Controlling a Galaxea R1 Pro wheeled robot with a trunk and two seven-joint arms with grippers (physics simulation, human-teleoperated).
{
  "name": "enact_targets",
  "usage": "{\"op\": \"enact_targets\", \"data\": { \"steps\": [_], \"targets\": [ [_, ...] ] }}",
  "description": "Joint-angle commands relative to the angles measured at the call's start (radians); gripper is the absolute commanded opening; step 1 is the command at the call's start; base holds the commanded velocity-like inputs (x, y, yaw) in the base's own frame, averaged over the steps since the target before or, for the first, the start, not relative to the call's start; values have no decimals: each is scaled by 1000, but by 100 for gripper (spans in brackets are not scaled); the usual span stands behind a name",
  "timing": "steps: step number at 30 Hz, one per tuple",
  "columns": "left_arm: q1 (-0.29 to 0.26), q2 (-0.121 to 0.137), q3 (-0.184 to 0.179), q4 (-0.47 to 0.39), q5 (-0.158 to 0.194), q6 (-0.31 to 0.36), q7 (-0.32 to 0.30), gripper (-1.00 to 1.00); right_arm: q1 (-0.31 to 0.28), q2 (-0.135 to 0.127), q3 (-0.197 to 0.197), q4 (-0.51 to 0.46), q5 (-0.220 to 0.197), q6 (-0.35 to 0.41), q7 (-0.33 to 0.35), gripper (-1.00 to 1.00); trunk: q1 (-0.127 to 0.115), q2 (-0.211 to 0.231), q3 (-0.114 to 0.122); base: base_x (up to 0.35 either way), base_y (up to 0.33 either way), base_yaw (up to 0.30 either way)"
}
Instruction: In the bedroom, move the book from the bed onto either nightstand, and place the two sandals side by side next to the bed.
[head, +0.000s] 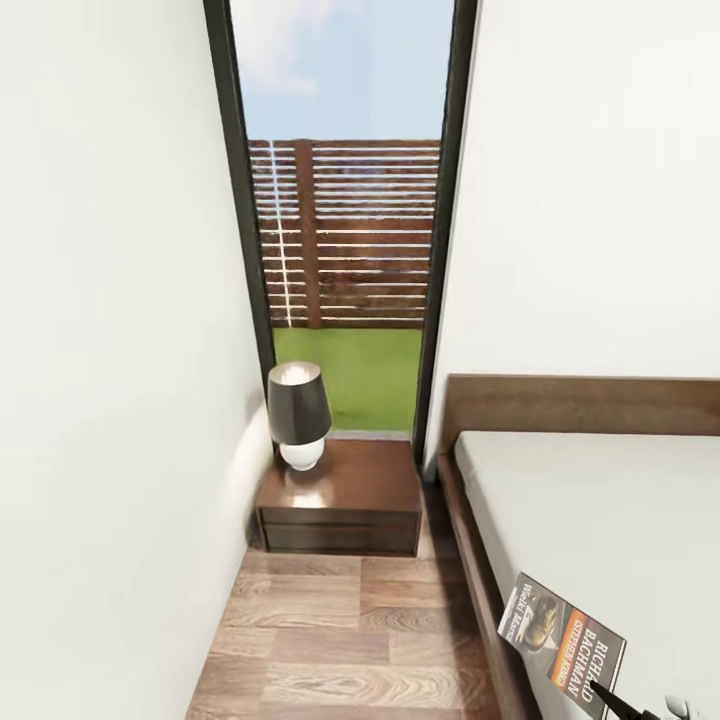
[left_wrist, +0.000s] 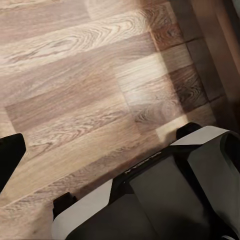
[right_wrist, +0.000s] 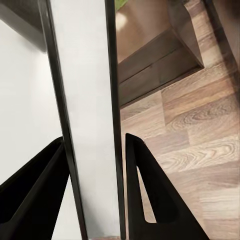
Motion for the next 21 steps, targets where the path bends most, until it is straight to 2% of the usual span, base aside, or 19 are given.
{"op": "enact_targets", "data": {
  "steps": [1, 21],
  "targets": [
    [-1, 0, -1, 0, -8, -8, 0, 100, -1, 0, -4, 1, -1, -3, 3, -100, 1, -2, -2, 312, 0, 0],
    [-1, 0, -1, 1, -8, -8, 0, 100, -1, 0, -3, 1, -1, -3, 5, -100, 1, -2, -2, 312, 0, 0]
  ]
}}
